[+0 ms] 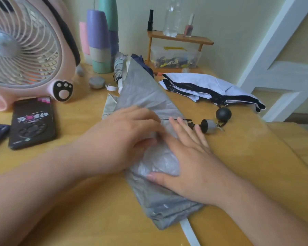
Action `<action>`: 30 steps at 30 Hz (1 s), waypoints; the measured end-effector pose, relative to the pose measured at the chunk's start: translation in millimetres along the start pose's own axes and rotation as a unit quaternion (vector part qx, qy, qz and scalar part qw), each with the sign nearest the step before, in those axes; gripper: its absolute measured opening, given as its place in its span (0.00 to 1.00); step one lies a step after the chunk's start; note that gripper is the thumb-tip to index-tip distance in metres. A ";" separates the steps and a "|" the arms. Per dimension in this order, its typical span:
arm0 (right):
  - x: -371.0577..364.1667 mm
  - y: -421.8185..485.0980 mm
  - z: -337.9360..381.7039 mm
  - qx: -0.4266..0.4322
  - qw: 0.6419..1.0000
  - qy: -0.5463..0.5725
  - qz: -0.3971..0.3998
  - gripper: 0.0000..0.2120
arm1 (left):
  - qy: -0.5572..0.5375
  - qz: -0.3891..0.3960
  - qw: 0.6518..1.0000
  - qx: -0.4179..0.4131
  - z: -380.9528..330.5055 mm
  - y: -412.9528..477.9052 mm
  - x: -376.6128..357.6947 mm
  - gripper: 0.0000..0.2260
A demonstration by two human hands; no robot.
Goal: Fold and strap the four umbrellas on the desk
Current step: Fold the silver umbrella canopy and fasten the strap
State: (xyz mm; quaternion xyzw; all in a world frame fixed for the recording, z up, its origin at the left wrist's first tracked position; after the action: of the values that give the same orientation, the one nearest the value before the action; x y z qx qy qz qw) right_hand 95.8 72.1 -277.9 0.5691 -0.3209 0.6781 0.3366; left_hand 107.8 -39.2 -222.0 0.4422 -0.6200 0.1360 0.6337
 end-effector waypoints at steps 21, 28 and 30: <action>41.0 -58.7 -10.9 0.027 0.934 0.354 -0.031 0.18 | 0.088 0.233 0.965 0.083 -35.0 -11.1 -72.6 0.39; 34.8 -56.3 -68.8 -0.065 0.881 0.460 -0.096 0.08 | 0.130 0.234 0.961 0.063 -41.2 -10.5 -73.5 0.50; 27.1 -53.9 -62.3 -0.055 0.883 0.462 -0.063 0.08 | 0.124 0.226 0.965 0.053 -44.5 -10.0 -72.5 0.47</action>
State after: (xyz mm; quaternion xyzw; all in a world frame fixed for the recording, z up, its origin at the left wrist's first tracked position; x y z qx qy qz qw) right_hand 102.0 156.1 -257.4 0.1911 -0.1295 0.8225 0.5197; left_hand 130.6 14.8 -284.5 0.3035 -0.6120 0.3622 0.6342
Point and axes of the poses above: each hand's wrist, its own y-axis towards the middle knuckle, its own x-axis out of the back of the hand, z = x × y, the point moved 10 cm from there along y, towards the middle knuckle, and after that the axes turned 4 degrees about z, right-handed, at the moved point
